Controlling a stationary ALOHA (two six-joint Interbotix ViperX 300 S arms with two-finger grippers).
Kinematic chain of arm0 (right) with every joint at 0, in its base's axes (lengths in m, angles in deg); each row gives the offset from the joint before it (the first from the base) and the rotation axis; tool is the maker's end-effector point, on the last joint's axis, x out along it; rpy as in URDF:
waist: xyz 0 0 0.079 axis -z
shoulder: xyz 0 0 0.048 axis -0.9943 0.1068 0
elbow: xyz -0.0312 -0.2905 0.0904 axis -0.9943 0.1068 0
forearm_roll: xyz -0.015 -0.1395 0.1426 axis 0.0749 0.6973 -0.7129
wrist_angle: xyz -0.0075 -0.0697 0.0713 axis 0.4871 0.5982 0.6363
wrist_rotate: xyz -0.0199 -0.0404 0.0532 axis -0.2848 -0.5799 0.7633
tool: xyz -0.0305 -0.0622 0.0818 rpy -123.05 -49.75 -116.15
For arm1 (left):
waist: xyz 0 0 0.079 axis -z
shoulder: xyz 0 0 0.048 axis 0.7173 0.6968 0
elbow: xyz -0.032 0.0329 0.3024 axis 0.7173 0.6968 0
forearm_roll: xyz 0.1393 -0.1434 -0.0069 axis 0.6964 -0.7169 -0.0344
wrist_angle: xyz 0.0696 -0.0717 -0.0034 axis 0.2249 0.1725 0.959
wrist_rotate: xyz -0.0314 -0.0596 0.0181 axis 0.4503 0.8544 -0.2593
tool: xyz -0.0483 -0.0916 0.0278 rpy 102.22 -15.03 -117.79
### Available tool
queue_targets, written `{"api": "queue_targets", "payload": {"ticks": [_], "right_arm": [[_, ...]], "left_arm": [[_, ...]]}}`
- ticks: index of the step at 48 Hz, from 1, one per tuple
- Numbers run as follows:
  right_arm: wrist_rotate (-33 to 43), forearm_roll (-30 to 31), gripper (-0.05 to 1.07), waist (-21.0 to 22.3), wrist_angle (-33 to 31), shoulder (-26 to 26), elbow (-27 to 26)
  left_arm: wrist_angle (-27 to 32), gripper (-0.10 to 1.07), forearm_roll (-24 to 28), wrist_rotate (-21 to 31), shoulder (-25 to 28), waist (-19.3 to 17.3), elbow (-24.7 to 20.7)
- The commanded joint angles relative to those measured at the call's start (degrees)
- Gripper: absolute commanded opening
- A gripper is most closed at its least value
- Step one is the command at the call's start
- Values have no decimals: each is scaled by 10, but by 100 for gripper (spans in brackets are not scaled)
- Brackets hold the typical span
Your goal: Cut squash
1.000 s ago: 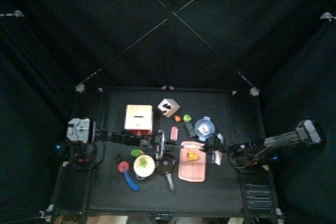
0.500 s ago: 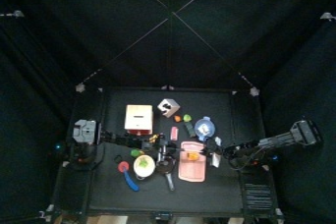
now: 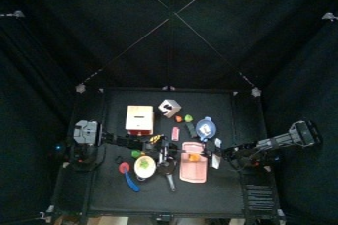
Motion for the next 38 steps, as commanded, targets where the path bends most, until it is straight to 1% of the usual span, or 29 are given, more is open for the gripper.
{"api": "queue_targets", "payload": {"ticks": [1, 26, 38], "right_arm": [[1, -5, 37, 2, -3, 3, 1], [0, -9, 37, 7, 9, 41, -2], [-4, -5, 37, 16, 5, 40, -4]], "left_arm": [[-2, 59, -2, 1, -5, 4, -4], [-2, 59, -10, 1, 1, 6, -2], [-2, 59, -10, 0, 0, 5, -3]]}}
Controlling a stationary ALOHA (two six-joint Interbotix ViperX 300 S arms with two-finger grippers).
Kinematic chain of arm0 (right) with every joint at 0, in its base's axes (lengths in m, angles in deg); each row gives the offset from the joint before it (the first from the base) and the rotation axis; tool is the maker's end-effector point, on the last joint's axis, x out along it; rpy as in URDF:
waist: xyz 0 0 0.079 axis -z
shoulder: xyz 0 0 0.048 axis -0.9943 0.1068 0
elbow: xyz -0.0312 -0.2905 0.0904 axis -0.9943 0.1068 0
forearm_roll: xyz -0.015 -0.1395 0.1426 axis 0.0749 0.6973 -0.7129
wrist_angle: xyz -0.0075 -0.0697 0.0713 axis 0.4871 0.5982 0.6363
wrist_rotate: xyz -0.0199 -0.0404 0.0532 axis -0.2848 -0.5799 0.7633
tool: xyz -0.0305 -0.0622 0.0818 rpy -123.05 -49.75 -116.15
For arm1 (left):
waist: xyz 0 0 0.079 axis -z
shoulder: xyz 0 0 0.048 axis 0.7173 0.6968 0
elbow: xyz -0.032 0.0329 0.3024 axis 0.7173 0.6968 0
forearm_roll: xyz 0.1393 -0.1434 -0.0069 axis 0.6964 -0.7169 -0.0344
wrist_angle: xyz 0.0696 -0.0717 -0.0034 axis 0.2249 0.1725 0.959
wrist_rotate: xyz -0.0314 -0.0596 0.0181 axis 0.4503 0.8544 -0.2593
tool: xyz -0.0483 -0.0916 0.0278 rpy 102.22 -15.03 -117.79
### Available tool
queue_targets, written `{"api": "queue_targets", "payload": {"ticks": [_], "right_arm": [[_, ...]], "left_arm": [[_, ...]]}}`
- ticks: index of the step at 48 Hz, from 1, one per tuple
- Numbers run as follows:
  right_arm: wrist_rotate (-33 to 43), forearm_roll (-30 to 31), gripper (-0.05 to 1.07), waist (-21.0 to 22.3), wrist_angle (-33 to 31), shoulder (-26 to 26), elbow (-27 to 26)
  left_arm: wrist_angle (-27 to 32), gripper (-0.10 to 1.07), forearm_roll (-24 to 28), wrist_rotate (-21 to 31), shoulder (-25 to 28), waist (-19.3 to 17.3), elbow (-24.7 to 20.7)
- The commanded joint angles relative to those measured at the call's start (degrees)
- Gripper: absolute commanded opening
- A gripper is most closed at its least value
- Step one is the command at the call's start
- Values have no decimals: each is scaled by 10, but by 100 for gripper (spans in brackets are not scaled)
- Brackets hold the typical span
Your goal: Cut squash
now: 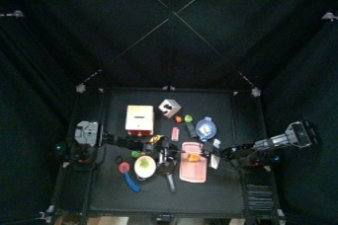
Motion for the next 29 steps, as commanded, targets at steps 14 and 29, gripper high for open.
{"api": "queue_targets", "payload": {"ticks": [14, 29], "right_arm": [[-2, 1, 37, 6, -8, -5, -3], [-3, 4, 37, 6, -14, -19, -4]], "left_arm": [[-3, 59, -1, 0, -12, 1, -4], [-3, 59, -1, 0, -17, 1, -4]]}}
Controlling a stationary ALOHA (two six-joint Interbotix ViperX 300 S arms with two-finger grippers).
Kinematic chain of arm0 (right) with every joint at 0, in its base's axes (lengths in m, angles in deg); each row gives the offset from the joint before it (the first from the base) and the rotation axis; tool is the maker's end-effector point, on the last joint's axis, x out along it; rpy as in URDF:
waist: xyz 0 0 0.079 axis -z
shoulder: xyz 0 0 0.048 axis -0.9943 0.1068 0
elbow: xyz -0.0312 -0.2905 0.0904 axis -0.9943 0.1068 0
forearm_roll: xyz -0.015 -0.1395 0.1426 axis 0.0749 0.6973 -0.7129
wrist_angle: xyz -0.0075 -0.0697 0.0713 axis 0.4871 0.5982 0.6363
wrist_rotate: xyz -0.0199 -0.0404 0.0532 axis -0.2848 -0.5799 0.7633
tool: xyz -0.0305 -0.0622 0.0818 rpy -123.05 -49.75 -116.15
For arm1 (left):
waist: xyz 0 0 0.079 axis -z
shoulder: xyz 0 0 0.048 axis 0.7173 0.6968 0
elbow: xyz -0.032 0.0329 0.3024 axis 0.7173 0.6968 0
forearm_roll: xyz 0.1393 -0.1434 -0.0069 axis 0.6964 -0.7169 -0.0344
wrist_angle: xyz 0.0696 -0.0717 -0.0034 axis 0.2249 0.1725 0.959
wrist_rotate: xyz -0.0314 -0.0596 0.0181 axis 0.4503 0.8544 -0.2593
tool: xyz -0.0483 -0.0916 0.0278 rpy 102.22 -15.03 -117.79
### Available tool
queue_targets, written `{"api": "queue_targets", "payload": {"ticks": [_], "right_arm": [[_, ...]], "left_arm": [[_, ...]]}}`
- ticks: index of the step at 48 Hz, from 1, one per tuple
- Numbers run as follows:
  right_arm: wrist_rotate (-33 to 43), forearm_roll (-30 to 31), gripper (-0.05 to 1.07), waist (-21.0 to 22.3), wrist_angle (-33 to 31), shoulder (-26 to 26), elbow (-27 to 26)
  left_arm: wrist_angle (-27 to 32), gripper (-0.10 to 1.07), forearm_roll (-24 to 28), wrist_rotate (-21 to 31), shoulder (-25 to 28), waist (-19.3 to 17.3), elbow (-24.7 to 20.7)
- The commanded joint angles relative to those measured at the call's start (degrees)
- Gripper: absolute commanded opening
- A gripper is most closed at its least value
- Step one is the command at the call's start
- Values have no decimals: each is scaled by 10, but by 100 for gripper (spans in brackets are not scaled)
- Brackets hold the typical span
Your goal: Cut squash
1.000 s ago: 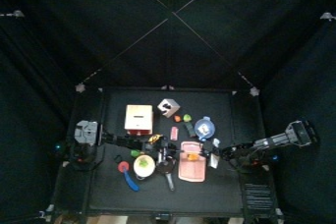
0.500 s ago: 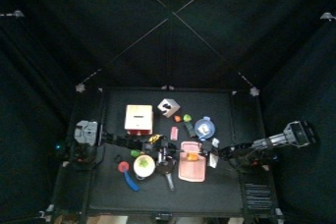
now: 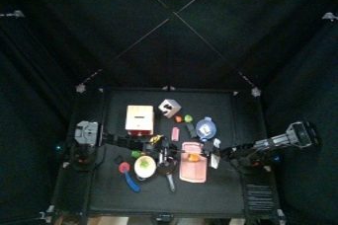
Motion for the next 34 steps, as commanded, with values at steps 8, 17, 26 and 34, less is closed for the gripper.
{"api": "queue_targets", "payload": {"ticks": [8, 17, 26, 34], "right_arm": [[0, 1, 37, 3, -14, -18, -2], [1, -1, 36, 3, -12, -12, 0], [1, -1, 36, 3, -11, -9, 1], [2, -5, 36, 3, -11, -8, 3]], "left_arm": [[-3, 59, -1, 0, -16, -1, -4], [-2, 59, -2, 1, -12, 2, -2], [-3, 59, -1, 1, -10, 2, -2], [-3, 59, -1, 2, -9, 2, -2]]}}
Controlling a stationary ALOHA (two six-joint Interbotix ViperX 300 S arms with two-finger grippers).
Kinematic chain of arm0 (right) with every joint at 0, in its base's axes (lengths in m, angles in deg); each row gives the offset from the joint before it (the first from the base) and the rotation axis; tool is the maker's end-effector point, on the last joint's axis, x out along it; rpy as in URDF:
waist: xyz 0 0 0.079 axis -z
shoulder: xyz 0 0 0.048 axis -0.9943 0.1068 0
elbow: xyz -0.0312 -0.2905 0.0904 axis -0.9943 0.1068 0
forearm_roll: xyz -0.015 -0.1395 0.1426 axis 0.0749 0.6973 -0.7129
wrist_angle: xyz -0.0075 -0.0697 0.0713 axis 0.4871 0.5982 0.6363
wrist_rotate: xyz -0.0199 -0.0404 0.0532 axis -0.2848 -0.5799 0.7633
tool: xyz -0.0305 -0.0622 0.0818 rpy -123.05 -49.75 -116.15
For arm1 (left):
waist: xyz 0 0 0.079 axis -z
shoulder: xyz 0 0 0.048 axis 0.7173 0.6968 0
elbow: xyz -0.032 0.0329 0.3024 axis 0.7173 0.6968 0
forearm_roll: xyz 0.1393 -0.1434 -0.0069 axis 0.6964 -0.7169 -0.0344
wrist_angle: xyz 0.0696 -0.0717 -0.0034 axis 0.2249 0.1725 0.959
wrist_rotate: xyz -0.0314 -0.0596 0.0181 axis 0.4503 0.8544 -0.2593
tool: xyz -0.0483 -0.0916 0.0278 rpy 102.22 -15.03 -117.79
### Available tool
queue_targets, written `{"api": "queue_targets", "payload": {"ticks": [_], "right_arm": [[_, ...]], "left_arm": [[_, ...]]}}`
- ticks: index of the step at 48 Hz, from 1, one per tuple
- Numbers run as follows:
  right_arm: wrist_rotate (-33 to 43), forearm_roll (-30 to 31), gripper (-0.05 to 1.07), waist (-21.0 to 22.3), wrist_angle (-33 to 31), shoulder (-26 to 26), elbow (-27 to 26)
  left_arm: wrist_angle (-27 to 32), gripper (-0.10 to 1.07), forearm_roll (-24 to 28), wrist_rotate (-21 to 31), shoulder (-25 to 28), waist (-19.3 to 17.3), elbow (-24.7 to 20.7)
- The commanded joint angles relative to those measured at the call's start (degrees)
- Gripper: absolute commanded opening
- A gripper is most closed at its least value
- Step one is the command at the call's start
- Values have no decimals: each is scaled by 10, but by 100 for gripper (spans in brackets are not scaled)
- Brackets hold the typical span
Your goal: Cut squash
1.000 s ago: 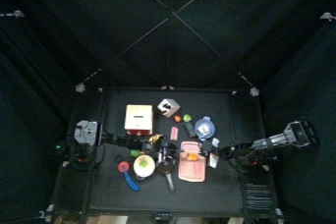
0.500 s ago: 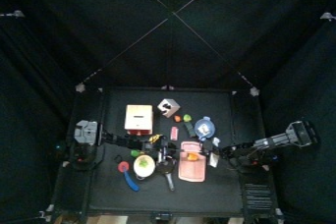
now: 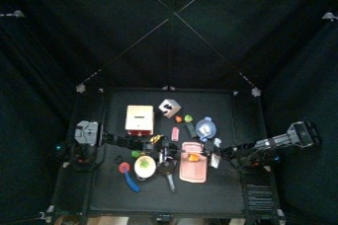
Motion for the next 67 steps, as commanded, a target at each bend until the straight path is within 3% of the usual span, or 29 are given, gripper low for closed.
{"api": "queue_targets", "payload": {"ticks": [1, 45, 67], "right_arm": [[3, -6, 36, 3, -3, 1, 2], [5, -12, 36, 1, 15, 26, 2], [4, -39, 36, -1, 40, 59, 5]], "left_arm": [[-3, 59, 0, 2, -9, 3, -3], [30, 59, -12, 1, -8, 8, -3], [79, 59, -22, 1, -12, 11, -4]]}}
